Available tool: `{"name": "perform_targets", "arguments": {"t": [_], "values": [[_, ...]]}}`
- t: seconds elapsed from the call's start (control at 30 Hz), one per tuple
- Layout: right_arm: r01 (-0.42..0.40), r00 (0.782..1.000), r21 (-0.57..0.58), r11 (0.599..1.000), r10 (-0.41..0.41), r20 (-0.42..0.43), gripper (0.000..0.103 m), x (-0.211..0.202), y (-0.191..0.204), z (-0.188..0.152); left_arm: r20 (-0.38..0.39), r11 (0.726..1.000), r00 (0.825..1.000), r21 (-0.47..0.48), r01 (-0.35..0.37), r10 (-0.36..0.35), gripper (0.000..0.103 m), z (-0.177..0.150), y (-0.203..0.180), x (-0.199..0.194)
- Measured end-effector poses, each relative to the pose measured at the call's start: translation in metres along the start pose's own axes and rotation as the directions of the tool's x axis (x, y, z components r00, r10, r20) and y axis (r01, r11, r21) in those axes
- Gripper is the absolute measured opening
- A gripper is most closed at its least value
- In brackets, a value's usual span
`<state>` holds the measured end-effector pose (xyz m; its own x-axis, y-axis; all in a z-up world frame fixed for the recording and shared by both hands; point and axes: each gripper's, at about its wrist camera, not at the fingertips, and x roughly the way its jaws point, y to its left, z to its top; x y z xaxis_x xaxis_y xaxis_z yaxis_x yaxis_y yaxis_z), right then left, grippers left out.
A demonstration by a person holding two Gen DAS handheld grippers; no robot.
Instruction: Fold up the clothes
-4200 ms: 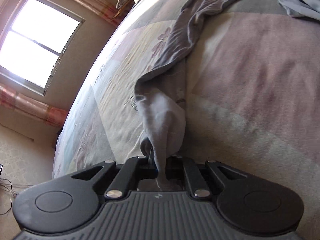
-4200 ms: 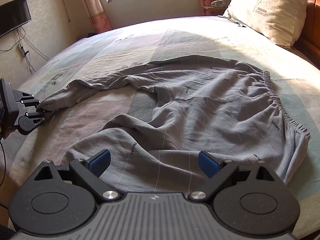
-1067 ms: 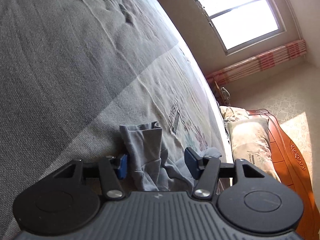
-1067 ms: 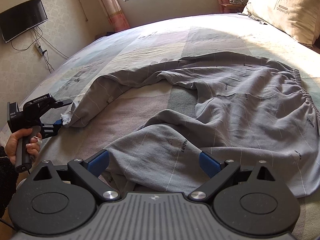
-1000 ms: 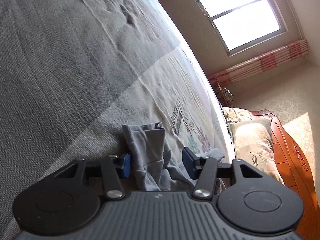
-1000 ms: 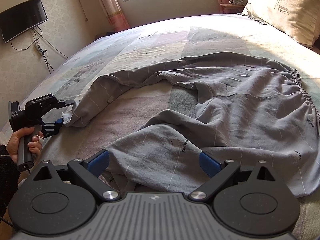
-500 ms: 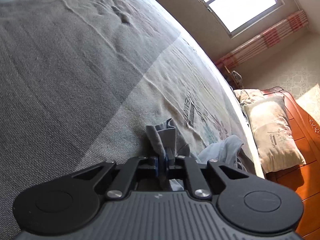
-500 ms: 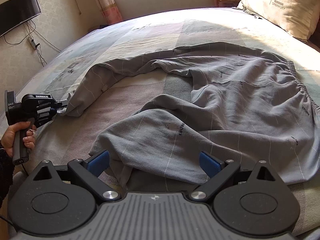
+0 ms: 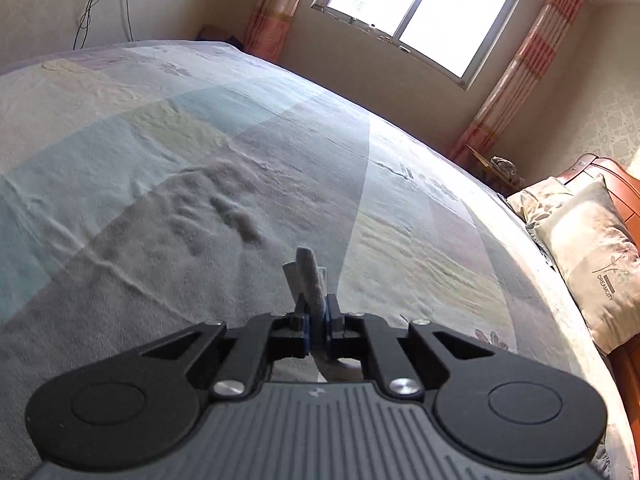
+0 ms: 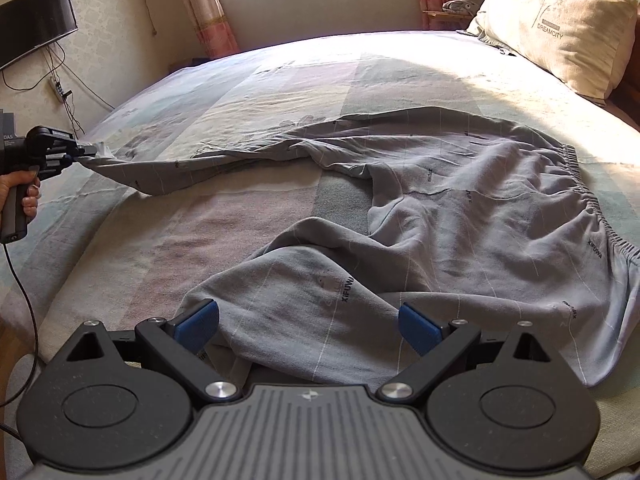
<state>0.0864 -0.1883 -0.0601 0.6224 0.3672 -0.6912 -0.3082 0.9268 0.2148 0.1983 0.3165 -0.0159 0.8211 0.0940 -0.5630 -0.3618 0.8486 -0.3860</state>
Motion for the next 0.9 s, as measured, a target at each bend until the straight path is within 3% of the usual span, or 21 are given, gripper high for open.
{"name": "perform_targets", "arguments": {"t": [0.33,0.5,0.73,0.9], "values": [[0.032,0.999,-0.007,0.999,-0.032,0.003,0.099,0.010,0.003,0.016,0.062,0.999,0.998,0.048,0.007,-0.010,0.006,0.092,-0.035,0.040],[0.053,0.999,-0.024,0.998,-0.053,-0.003,0.099,0.014,0.006,0.022,0.117,1.000,0.993,0.025,0.010,-0.013,0.006,0.122,-0.033,0.060],[0.071,0.997,-0.041,0.997,-0.072,-0.017,0.099,0.020,0.008,0.027,0.060,0.999,0.998,-0.042,-0.006,0.009,0.007,0.101,0.000,0.113],[0.073,0.997,-0.057,0.996,-0.074,-0.019,0.099,0.024,0.011,0.032,0.004,0.997,0.998,-0.042,-0.065,0.065,0.007,0.076,0.020,0.140]]}}
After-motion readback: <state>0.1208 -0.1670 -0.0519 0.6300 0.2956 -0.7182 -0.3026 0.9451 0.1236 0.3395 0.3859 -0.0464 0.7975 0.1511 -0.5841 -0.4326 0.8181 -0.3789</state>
